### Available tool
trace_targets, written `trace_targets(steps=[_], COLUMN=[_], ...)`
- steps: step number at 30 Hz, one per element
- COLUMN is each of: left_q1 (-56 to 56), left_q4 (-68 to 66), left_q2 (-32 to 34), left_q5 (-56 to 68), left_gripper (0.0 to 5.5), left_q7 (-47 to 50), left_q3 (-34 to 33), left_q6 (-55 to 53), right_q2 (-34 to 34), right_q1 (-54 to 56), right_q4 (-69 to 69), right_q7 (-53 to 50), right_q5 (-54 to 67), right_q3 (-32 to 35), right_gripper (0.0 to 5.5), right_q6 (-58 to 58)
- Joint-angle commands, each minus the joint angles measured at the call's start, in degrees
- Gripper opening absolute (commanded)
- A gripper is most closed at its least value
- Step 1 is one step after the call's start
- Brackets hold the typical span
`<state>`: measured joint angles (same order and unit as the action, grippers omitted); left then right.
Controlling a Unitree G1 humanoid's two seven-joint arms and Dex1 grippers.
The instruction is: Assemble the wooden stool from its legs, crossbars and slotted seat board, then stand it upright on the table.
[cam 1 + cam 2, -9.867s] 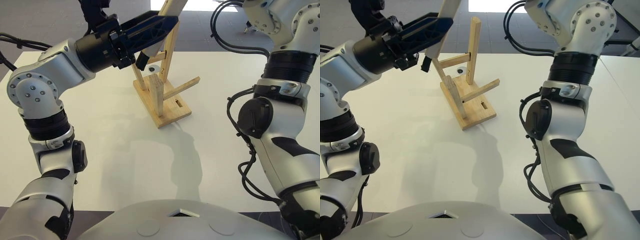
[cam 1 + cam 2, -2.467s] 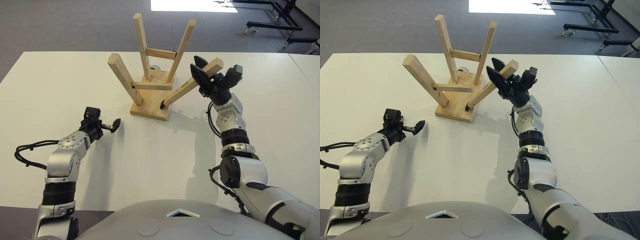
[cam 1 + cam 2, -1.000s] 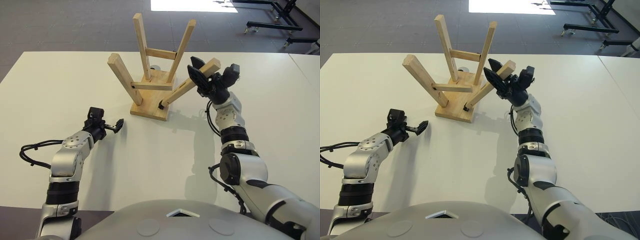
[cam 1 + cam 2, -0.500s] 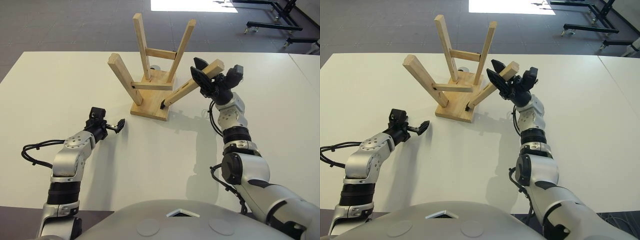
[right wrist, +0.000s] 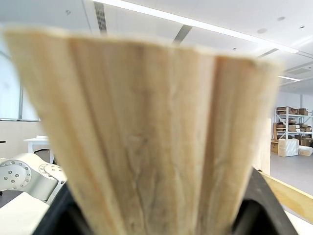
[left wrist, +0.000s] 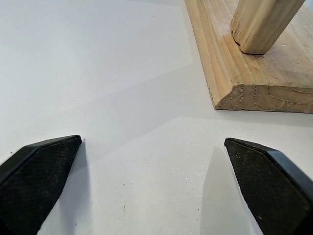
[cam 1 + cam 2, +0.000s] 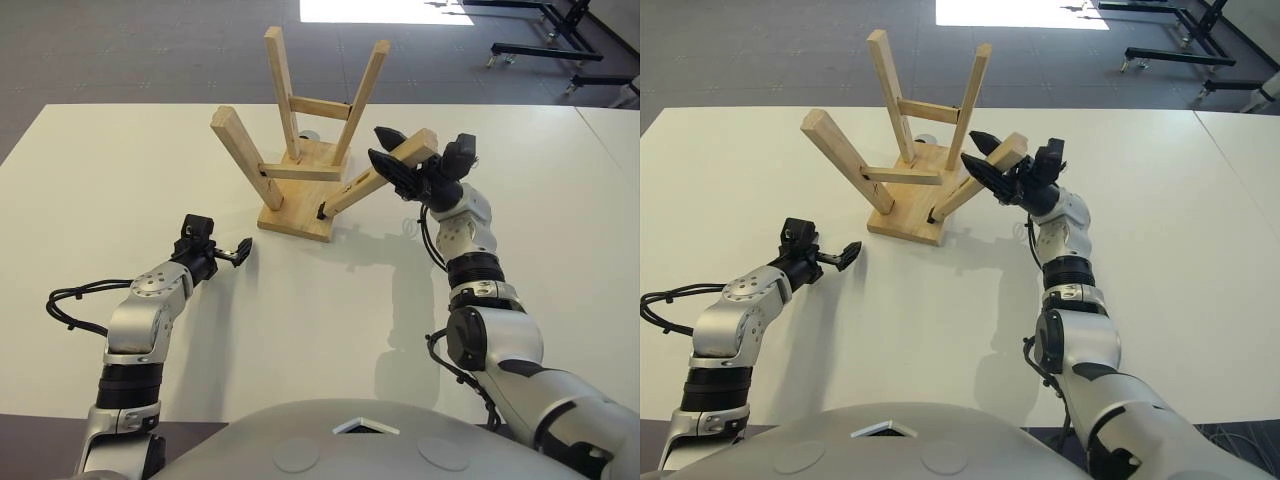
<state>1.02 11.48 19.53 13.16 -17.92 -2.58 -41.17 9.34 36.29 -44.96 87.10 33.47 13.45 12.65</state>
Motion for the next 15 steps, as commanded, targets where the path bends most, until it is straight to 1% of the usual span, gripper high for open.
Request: trace_targets(steps=[1,9,15], left_q1=[-0.5,-0.2,0.1], left_q4=[0.4,0.7,0.8], left_q2=[-0.1,-0.3,-0.5], left_q5=[-0.4,-0.5,-0.5], left_gripper=[5.4,5.4,5.4], left_q7=[0.3,0.5,0.7], left_q3=[0.3,0.2,0.3], left_q6=[0.0,0.0,0.0], right_q2=[0.7,0.0,-0.1], right_q1=[-0.5,0.8,-1.5], right_q4=[1.2,9.0,14.7], right_q7=[-1.3,-13.5,-16.0], right_q5=[-2.6,-5.4,-4.8], right_q3=[-2.2,-6.3,-7.9], right_gripper=[2.05,2.05,2.05], right_q6=[-1.4,-8.5,-11.4])
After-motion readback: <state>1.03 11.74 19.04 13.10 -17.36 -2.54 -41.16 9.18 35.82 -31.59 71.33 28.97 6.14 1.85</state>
